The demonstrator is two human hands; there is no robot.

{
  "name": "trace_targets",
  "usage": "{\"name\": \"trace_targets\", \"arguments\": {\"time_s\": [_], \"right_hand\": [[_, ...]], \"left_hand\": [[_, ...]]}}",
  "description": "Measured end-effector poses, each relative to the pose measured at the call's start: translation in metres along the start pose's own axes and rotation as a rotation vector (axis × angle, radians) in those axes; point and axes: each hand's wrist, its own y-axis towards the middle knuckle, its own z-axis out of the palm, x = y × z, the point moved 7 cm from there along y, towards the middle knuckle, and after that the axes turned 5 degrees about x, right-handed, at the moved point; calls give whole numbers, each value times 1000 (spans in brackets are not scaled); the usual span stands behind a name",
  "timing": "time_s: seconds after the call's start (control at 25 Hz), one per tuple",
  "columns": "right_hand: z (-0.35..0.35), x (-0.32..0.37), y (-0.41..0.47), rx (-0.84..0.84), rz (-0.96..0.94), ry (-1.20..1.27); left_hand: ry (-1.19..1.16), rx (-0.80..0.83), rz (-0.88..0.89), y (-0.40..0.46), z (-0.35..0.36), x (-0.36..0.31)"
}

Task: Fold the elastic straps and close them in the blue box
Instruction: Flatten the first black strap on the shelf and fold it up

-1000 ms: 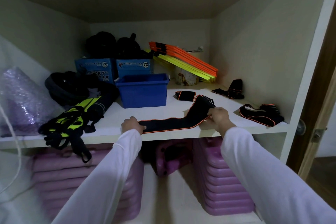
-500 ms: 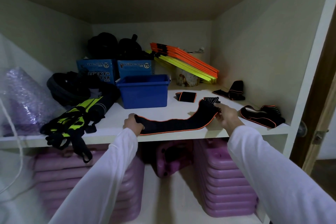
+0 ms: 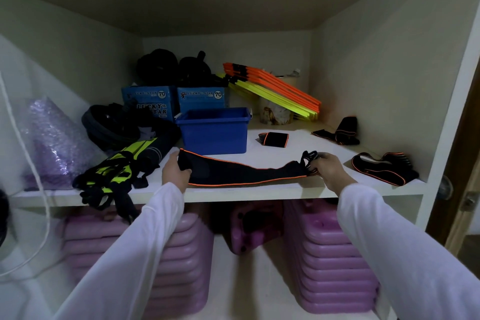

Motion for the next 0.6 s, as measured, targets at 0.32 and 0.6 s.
{"name": "trace_targets", "arguments": {"time_s": [0.32,0.6], "right_hand": [[4,1,-10,-59,-70,-581],[16,-3,-18,62,-62,-868]], "left_hand": [[410,180,-54,-3,21,18],[449,243,-91,1,28,26]]}}
